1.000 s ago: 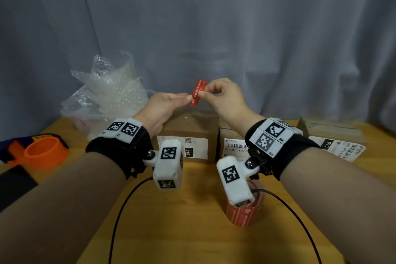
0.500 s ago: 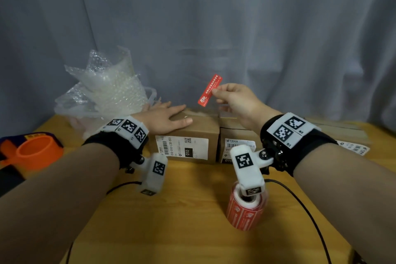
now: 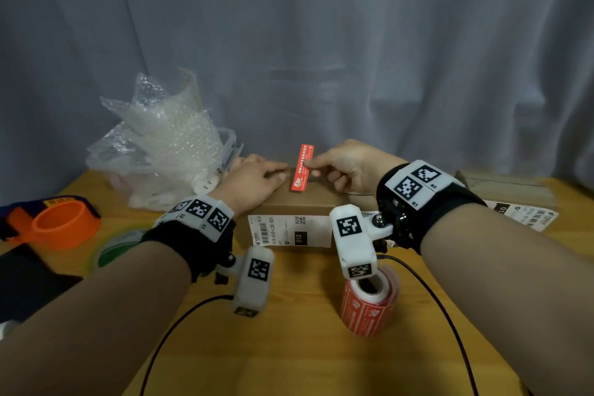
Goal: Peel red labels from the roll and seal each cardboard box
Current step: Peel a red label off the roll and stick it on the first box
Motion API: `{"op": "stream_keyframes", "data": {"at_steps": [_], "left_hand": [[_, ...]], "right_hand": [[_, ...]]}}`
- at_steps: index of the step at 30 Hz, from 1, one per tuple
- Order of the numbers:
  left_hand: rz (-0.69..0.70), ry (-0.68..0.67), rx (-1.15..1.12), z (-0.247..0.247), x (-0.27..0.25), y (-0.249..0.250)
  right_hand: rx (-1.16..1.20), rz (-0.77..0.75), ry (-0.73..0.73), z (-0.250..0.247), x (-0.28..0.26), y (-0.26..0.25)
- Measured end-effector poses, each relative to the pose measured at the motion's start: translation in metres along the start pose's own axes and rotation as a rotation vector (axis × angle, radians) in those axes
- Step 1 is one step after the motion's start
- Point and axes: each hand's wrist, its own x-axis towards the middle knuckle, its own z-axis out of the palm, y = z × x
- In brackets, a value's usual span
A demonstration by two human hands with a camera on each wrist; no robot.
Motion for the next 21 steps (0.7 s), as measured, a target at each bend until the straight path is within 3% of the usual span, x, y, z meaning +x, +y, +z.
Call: {"op": "stream_keyframes", "data": {"at_steps": [7,13,21], "left_hand": [[0.005,0.015,-0.047,0.000,0.009,-0.007],[-0.005,0.048,-0.039,0.004,0.010,-0.008],[-0.003,0.052,-0.029,0.003,0.008,-0.008]], "right_hand": [[0.088,0.075,-0.100,-0.003,0.008,-0.011],[-0.041,0.175,-0.202,-0.001,0.011,-0.012],[-0.202,0.126,-0.126,0.014,0.015,-0.010]]}}
